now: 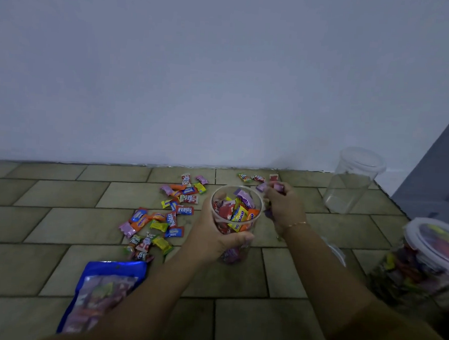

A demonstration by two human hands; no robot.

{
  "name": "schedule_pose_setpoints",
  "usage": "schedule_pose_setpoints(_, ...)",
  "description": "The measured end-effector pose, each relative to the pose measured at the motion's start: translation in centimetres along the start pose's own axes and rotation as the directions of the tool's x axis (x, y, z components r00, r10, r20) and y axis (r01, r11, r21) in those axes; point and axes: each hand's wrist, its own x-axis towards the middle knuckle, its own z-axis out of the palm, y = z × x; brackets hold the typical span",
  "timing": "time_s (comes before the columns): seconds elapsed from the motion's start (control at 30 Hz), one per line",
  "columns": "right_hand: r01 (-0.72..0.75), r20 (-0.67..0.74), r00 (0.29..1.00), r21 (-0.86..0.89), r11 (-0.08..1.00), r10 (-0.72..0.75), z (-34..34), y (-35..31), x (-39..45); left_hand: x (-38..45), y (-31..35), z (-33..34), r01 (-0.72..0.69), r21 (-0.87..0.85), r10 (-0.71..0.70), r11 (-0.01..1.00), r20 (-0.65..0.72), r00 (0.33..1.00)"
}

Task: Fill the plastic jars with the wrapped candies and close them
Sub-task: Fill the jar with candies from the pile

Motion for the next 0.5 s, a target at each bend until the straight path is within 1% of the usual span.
schedule_pose_setpoints(0.03, 0.028, -0.012, 1.000, 0.096, 0.995, -0.027, 0.3, -1.2, -0.8, -0.3, 0.0, 0.0, 0.003, 0.000, -0.003, 1.000, 0.006, 1.000)
schedule_pose_setpoints(0.1, 0.110, -0.013, 0.994, 0.225, 0.968, -0.110, 0.9, -3.9, -2.7, -0.9, 0.0, 0.0, -0.003, -0.001, 0.003, 1.000, 0.002, 1.000)
schedule_pose_setpoints(0.2, 0.203, 0.032, 0.974, 0.329, 0.922, -0.226, 1.6, -6.6, -5.3, -1.6, -0.1, 0.0, -0.024, 0.002, 0.024, 1.000, -0.011, 1.000)
schedule_pose_setpoints(0.27, 0.244, 0.044, 0.962, 0.302, 0.922, -0.269, 2.1, -7.2, -6.7, -1.8, -0.3, 0.0, -0.032, -0.004, 0.032, 0.999, -0.007, 0.999)
schedule_pose_setpoints(0.37, 0.304, 0.032, 0.949, 0.185, 0.935, -0.315, 2.7, -6.7, -8.3, -2.5, -0.4, 0.1, -0.037, -0.009, 0.037, 0.999, -0.007, 0.999)
schedule_pose_setpoints(0.43, 0.321, 0.031, 0.944, 0.129, 0.938, -0.328, 2.9, -6.3, -8.9, -2.8, -0.3, 0.1, -0.046, -0.006, 0.046, 0.999, -0.012, 0.999)
schedule_pose_setpoints(0.5, 0.324, 0.047, 0.943, 0.109, 0.940, -0.330, 3.1, -6.1, -9.5, -3.1, -0.2, 0.0, -0.041, -0.021, 0.041, 0.999, 0.000, 0.999)
